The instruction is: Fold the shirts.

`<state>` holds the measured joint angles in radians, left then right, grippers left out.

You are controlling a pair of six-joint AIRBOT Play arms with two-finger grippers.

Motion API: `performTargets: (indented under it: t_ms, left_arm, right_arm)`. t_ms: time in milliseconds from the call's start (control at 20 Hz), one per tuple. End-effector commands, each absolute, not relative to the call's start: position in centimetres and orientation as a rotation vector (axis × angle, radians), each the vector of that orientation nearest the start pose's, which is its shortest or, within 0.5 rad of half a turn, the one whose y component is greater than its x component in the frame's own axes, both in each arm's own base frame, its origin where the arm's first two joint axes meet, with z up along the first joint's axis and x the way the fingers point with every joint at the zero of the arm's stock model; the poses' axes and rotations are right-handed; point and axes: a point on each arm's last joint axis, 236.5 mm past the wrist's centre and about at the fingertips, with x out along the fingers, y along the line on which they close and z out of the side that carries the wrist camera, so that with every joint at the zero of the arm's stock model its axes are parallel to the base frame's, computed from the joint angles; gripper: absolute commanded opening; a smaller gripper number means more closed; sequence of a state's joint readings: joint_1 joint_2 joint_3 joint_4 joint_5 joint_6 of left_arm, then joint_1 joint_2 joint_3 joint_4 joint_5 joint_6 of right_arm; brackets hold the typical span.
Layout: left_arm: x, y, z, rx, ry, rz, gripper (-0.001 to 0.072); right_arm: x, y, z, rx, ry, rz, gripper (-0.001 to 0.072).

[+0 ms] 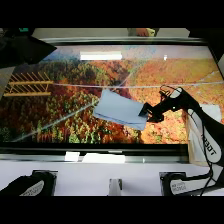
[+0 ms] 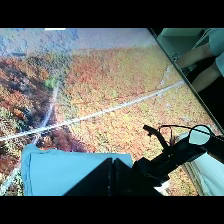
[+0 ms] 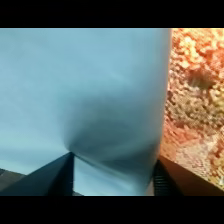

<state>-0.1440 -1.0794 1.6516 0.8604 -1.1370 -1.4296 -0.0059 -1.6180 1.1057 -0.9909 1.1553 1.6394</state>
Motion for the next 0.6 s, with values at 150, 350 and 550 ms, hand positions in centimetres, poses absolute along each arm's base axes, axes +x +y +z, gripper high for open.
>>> performTargets:
  t_ms: [150, 350, 550]
  left_arm:
    - [36.3, -19.4, 34.3, -0.303, 0.525, -0.716, 0.0031]
    - [36.5, -19.2, 34.1, -0.289, 0.526, -0.708, 0.0031]
    - [36.7, -19.2, 33.8, -0.29, 0.532, -0.707, 0.0031]
  right_arm:
    - [38.8, 12.4, -9.2, 0.705, 1.527, 0.2, 0.0022]
    - [43.8, 5.9, 0.6, 0.712, 1.32, 0.215, 0.0022]
    - [44.8, -4.8, 9.3, 0.751, 1.141, 0.053, 0.0022]
